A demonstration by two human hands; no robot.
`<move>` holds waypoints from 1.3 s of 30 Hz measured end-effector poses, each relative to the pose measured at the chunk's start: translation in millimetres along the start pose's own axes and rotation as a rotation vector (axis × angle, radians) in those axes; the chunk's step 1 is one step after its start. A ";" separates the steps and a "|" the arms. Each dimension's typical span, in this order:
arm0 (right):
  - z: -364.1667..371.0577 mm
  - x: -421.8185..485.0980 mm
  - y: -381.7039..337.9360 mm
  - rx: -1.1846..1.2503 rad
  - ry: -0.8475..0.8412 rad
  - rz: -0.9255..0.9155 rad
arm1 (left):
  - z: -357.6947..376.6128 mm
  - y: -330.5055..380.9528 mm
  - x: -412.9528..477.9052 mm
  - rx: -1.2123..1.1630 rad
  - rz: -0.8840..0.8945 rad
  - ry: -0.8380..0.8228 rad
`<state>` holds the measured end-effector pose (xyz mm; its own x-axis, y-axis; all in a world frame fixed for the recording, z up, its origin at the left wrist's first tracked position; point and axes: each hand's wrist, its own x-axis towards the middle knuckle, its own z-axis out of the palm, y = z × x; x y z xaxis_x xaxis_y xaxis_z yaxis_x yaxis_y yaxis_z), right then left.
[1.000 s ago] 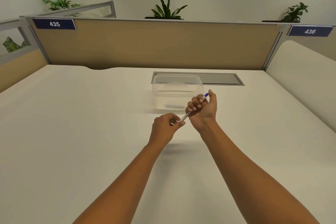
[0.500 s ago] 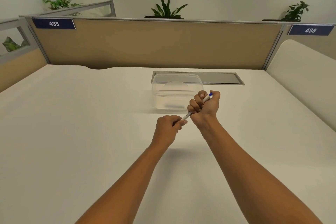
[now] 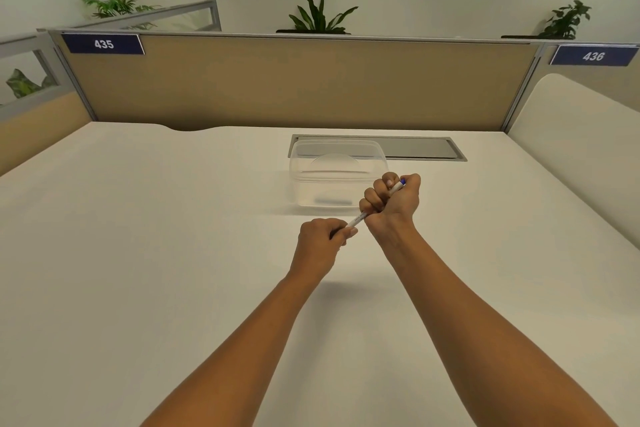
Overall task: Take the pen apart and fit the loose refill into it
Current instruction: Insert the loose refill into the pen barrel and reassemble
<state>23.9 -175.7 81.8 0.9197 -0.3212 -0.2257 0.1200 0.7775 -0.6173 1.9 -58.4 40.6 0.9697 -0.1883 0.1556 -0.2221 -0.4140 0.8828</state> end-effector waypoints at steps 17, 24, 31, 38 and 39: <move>-19.7 6.0 9.0 -0.180 -0.049 -0.087 | -17.2 -14.7 8.7 -0.073 -0.053 0.082; -43.8 12.7 -9.1 -0.947 -0.203 -0.287 | -34.4 -30.8 14.8 -0.090 -0.148 0.124; -44.5 3.5 -33.5 -1.158 -0.461 0.094 | -61.9 -34.7 24.8 -0.122 -0.229 0.052; -37.2 -10.7 -25.4 -1.704 -0.345 -0.026 | -53.1 -27.7 32.3 0.095 -0.113 0.055; -38.6 -11.0 -22.7 -1.696 -0.313 -0.057 | -50.9 -30.1 32.4 0.118 -0.095 0.091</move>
<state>-3.4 -210.6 69.2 0.9854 -0.0571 -0.1601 -0.1550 -0.6884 -0.7085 45.2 -6.6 41.6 0.9909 -0.0644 0.1183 -0.1344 -0.5285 0.8382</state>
